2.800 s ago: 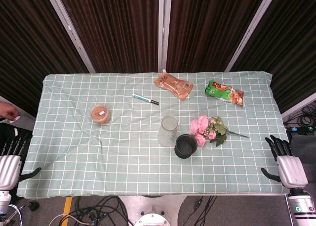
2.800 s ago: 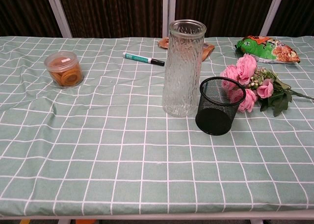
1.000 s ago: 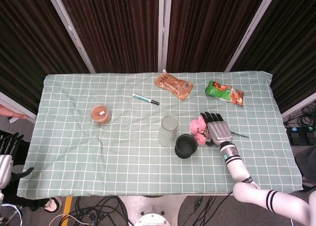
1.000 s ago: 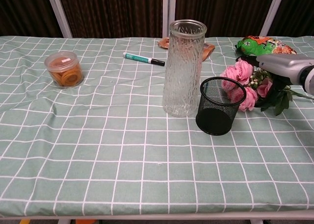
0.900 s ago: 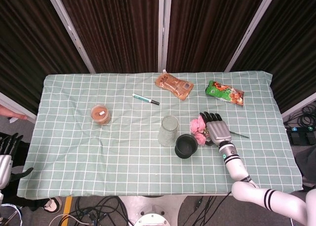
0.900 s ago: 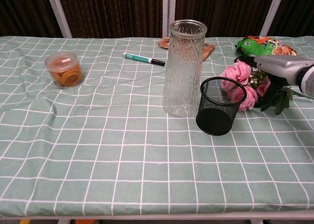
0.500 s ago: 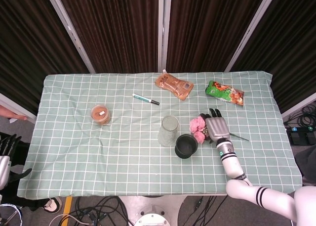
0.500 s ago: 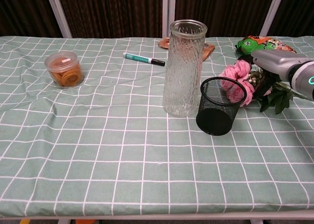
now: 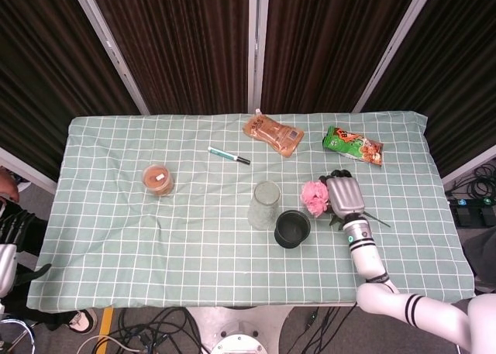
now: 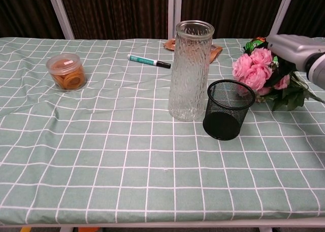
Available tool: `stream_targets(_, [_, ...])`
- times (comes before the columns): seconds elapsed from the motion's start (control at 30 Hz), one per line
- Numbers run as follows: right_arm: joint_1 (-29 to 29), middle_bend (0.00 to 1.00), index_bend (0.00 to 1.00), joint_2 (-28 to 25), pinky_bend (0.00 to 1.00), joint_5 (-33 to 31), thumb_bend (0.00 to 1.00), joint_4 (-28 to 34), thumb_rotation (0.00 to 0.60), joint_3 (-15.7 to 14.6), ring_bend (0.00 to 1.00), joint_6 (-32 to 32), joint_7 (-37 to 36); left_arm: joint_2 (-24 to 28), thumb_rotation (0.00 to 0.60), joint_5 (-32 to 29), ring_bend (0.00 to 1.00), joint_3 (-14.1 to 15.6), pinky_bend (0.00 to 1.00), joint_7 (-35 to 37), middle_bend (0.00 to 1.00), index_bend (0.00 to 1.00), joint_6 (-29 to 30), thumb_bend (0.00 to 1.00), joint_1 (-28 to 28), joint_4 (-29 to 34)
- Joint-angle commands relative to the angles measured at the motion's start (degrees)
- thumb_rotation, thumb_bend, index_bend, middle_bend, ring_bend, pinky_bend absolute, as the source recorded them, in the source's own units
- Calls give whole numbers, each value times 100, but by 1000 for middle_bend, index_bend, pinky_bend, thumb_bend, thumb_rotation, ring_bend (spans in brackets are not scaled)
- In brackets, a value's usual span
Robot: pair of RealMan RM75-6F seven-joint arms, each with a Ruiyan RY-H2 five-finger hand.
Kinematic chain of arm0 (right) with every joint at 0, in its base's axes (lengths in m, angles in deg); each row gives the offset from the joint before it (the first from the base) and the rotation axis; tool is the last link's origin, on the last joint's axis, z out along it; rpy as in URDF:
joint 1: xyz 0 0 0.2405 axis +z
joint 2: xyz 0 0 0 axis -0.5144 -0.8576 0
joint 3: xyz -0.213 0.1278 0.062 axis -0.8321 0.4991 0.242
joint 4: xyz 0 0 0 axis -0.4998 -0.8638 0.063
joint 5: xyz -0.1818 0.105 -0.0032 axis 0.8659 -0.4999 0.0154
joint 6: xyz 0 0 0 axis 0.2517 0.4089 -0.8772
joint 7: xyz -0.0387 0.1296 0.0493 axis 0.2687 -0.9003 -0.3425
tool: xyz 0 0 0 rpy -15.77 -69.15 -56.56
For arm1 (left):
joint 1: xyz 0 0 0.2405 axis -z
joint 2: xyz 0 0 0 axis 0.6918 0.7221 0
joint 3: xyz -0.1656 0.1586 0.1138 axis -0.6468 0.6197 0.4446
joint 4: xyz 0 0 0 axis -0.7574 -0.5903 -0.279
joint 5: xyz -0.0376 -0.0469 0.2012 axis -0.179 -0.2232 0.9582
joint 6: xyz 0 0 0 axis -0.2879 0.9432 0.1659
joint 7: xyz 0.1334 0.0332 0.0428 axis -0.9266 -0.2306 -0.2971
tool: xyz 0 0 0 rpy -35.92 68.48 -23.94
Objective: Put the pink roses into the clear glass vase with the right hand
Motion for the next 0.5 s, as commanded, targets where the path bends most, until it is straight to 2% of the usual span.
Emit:
stream_targets(0.03, [-79,480,558,-558,216,390,225,675,600,290,233,390,-266,-2,600,7,0,-1,61,-33,0,75,-12,10,13,19])
stream_targets(0.17, [-116,479,555,-1149,231,919,223,1419,600,671,233,799,-650,-23,600,7,0,-8,61,-73,0,75,-27,10,30,40])
stream_targets(0.27, [-115,478,546,-1393,246,1342,220,1769,600,928,233,1147,-922,-35,600,12,0,-4,61,-107,0,75,-38,10,38,53])
stream_targets(0.5, [26,473,545,-1501,307,1877,221,2383,600,1366,233,1617,-1479,11,600,29,0,5,61,-201,0,75,-18,10,34,155])
